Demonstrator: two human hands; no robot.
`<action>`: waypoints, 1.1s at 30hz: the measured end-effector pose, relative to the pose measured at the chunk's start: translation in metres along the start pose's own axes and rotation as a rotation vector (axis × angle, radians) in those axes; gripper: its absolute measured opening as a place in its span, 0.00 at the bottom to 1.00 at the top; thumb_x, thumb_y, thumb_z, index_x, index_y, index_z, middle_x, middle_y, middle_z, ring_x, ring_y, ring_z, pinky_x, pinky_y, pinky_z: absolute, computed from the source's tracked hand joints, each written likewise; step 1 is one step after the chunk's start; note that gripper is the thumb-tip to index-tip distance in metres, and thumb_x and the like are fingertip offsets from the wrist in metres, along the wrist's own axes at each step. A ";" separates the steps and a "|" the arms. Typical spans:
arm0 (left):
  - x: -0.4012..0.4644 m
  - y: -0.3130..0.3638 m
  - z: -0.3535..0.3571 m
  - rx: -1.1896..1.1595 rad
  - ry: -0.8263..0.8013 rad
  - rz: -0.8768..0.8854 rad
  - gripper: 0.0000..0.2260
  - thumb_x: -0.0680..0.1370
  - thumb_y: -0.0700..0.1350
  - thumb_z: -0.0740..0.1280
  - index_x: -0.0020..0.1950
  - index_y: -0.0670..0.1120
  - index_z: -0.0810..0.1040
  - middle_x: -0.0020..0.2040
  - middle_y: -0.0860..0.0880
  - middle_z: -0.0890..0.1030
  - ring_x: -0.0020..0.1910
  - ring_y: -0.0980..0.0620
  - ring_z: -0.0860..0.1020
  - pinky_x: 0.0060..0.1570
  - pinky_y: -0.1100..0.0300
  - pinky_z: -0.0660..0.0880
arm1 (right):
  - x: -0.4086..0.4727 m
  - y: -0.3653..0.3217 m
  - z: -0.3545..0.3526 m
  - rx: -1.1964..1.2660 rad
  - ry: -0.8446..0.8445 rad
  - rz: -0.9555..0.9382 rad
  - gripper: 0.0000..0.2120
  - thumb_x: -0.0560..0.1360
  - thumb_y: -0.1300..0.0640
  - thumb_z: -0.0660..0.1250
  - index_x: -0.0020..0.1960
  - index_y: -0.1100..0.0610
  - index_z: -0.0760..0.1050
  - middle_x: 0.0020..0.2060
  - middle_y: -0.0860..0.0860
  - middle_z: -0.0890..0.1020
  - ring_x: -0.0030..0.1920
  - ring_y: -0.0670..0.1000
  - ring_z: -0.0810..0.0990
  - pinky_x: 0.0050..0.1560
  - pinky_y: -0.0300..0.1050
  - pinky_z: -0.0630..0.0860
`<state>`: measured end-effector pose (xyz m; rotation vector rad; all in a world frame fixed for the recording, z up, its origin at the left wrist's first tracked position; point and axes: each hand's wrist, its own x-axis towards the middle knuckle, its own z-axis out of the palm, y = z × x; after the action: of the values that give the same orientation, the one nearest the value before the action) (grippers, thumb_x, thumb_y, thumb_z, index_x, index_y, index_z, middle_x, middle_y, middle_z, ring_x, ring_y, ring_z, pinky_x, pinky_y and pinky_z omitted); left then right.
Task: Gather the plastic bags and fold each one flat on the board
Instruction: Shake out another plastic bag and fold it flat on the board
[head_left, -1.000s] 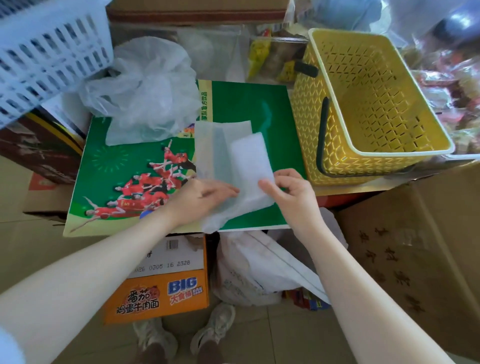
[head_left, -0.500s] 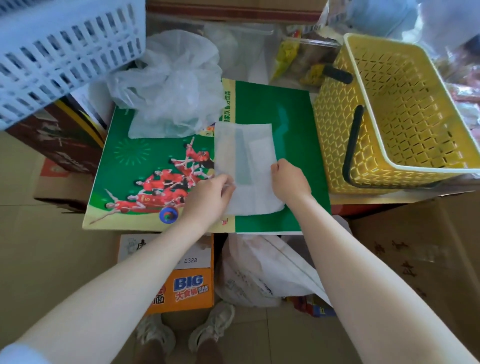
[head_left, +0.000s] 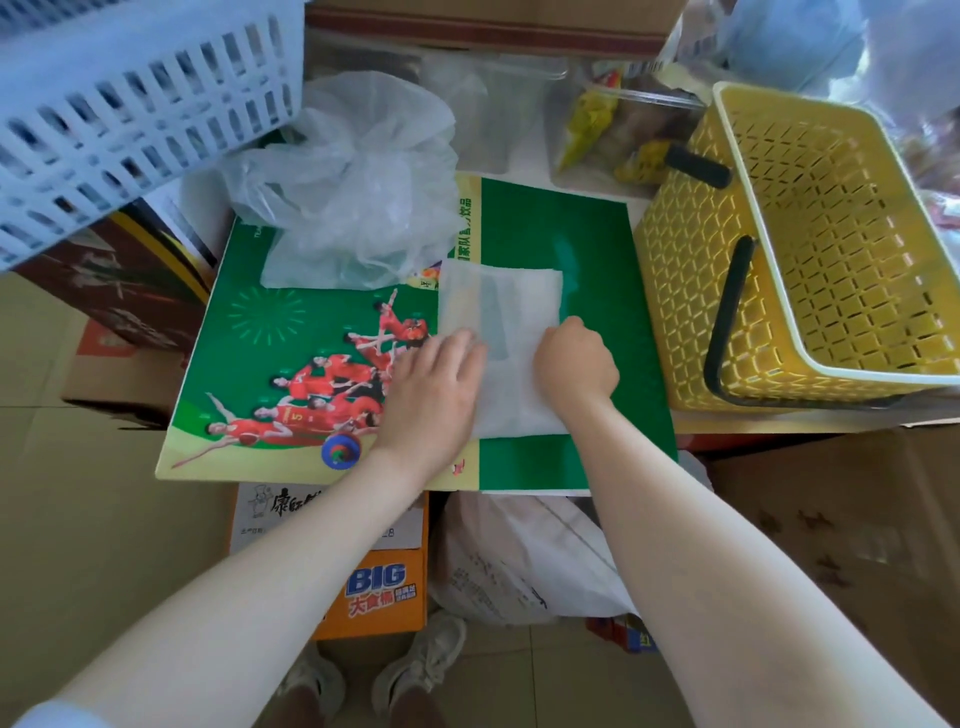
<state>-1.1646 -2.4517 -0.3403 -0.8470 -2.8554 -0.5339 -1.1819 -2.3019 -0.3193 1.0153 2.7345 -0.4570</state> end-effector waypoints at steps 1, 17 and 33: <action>-0.002 0.002 0.003 -0.004 0.024 0.089 0.13 0.72 0.35 0.63 0.56 0.37 0.76 0.57 0.37 0.77 0.55 0.38 0.75 0.57 0.46 0.71 | 0.000 -0.001 0.001 -0.002 0.007 0.004 0.12 0.79 0.60 0.51 0.58 0.63 0.69 0.55 0.60 0.77 0.54 0.61 0.77 0.42 0.45 0.66; -0.001 0.000 0.005 0.061 -0.428 0.083 0.29 0.78 0.62 0.38 0.75 0.49 0.39 0.74 0.51 0.36 0.74 0.53 0.38 0.68 0.59 0.32 | -0.039 0.055 0.002 0.466 -0.074 0.006 0.17 0.76 0.49 0.62 0.31 0.54 0.68 0.27 0.48 0.72 0.34 0.54 0.72 0.36 0.45 0.64; 0.003 -0.001 0.005 0.065 -0.418 -0.011 0.42 0.72 0.72 0.42 0.75 0.45 0.37 0.76 0.48 0.37 0.74 0.53 0.37 0.68 0.59 0.32 | -0.022 0.045 0.026 -0.174 -0.049 -0.615 0.35 0.73 0.47 0.40 0.75 0.65 0.52 0.75 0.59 0.55 0.75 0.55 0.53 0.74 0.51 0.53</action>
<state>-1.1680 -2.4490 -0.3446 -1.0396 -3.2289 -0.2886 -1.1335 -2.2921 -0.3472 0.1026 2.9342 -0.3088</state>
